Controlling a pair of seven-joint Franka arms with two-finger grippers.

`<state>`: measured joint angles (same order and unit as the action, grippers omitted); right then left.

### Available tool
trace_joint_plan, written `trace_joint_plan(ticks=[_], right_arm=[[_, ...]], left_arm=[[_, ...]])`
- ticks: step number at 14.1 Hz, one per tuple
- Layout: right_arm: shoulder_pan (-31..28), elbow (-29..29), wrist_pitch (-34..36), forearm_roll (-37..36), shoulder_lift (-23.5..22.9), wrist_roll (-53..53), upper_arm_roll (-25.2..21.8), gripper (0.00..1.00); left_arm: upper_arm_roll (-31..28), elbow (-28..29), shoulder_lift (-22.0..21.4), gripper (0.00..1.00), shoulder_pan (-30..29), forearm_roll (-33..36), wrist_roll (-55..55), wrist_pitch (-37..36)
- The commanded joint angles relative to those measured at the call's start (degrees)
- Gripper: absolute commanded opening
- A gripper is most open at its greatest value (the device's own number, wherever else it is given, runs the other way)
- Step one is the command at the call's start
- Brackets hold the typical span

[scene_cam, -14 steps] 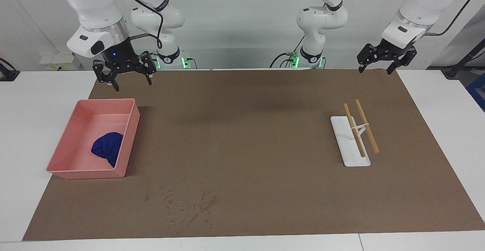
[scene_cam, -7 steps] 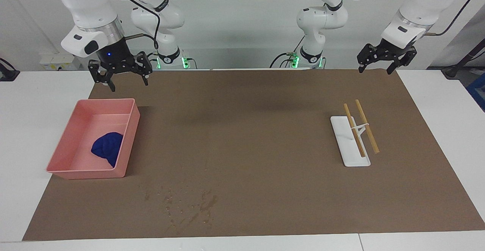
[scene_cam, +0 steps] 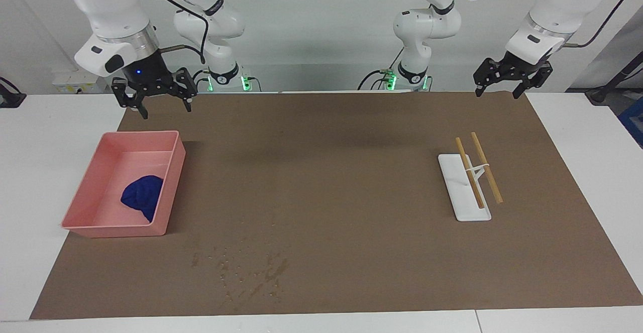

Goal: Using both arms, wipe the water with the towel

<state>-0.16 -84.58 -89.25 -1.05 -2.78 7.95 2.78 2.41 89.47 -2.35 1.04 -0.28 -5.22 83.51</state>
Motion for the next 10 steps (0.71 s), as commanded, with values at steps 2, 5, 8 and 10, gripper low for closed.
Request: trace_joint_plan(ticks=[2, 5, 8, 10], right_arm=[[-0.7, 0.7, 1.3, 1.2, 0.0, -0.9, -1.7, 1.00], [-0.8, 0.7, 1.1, 1.2, 0.0, -0.7, -3.5, 1.00], [-0.8, 0.8, 1.1, 1.2, 0.0, -0.2, -5.7, 1.00], [-0.8, 1.1, 1.0, 1.1, 0.0, 0.6, -6.7, 1.00]], left_arm=[[0.5, 1.1, -1.2, 1.00, -0.6, 0.9, -0.4, -0.4], [0.5, 1.1, -1.2, 1.00, -0.6, 0.9, -0.4, -0.4], [0.5, 1.1, -1.2, 1.00, -0.6, 0.9, -0.4, -0.4], [0.5, 1.1, -1.2, 1.00, -0.6, 0.9, -0.4, -0.4]])
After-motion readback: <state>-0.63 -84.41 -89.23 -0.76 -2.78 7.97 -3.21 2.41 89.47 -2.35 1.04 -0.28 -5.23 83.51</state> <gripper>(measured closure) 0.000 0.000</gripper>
